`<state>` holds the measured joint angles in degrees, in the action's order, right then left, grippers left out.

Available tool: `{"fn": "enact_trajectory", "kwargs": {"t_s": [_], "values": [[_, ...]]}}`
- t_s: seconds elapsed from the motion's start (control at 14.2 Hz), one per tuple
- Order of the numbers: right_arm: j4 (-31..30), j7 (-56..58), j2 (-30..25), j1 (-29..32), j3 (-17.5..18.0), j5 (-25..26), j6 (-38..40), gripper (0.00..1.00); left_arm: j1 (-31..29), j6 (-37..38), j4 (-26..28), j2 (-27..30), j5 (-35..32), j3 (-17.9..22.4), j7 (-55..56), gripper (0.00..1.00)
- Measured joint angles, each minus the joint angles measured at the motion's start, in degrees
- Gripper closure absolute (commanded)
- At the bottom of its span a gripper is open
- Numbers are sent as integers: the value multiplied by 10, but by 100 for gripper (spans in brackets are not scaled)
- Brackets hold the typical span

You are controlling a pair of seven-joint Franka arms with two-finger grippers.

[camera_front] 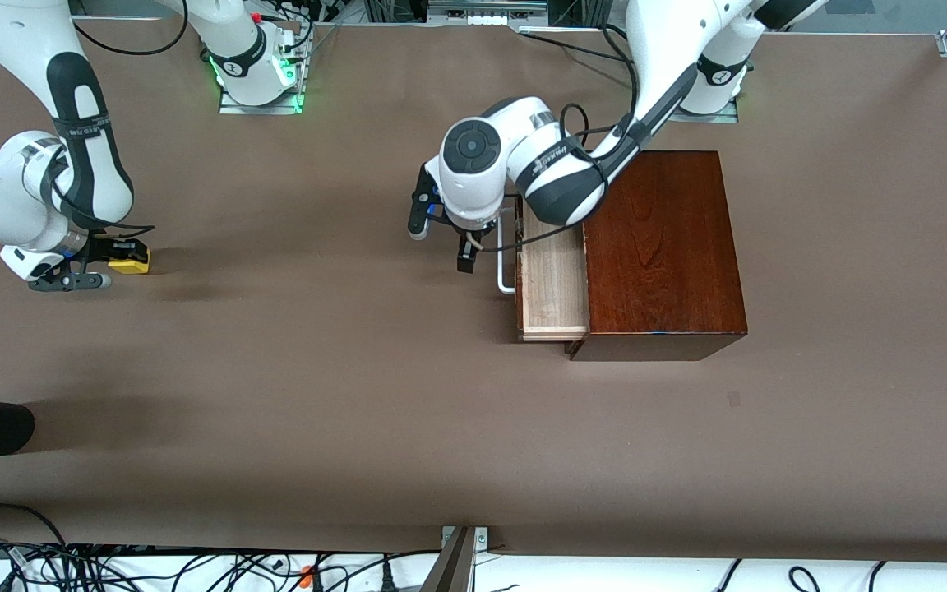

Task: Open drawer, take yellow block, close drawer
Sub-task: 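Push the drawer shut with the left gripper while the right gripper lowers the cube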

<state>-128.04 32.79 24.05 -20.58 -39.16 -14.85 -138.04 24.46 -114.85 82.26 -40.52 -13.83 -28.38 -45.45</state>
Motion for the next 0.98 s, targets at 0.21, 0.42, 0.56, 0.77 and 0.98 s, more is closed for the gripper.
{"fn": "enact_trajectory", "kwargs": {"t_s": [0.21,0.42,0.56,0.77,0.98], "values": [[0,16,14,16,0,0,4,90,0,0,3,-7,-24,0,-1,0],[0,17,18,19,1,-9,15,0,-2,13,6,-9,-36,1,-1,0],[7,17,18,18,4,-32,33,0,-6,25,6,-8,-36,1,0,0],[35,17,18,17,7,-38,62,0,-17,36,6,-9,-36,-1,1,0],[97,14,8,16,7,-44,138,0,-33,56,6,-9,-34,-2,2,0]]}}
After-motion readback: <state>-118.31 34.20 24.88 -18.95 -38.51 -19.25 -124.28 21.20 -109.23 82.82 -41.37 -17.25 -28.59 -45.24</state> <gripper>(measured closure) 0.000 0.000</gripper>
